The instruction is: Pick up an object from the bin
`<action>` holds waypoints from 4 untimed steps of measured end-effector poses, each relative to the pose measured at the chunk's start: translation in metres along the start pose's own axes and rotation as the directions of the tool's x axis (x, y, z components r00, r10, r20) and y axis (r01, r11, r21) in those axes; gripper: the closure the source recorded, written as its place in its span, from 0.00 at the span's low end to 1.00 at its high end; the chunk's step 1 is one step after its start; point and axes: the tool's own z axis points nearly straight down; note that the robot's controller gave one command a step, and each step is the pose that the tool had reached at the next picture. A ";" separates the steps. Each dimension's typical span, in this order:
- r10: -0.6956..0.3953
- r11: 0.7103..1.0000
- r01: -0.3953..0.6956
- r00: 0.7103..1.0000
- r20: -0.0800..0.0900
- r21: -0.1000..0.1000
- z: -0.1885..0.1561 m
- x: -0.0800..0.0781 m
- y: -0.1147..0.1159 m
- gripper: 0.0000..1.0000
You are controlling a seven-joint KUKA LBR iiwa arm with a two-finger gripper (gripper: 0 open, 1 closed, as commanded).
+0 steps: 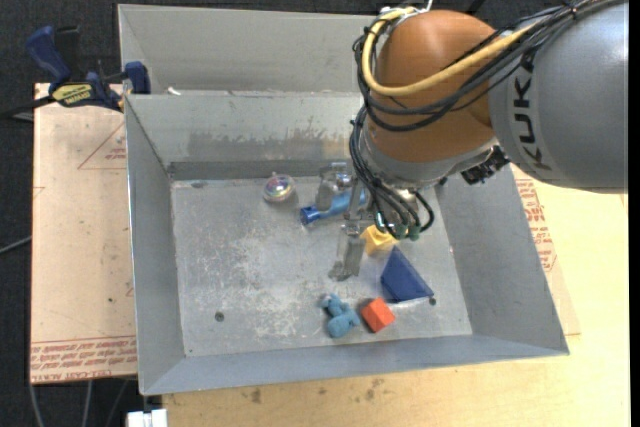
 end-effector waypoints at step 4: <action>-0.291 0.957 0.291 0.957 0.018 0.000 0.011 0.035 0.046 1.00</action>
Offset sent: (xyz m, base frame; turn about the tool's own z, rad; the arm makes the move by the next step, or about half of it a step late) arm -0.0314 -0.0350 -0.0859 0.0294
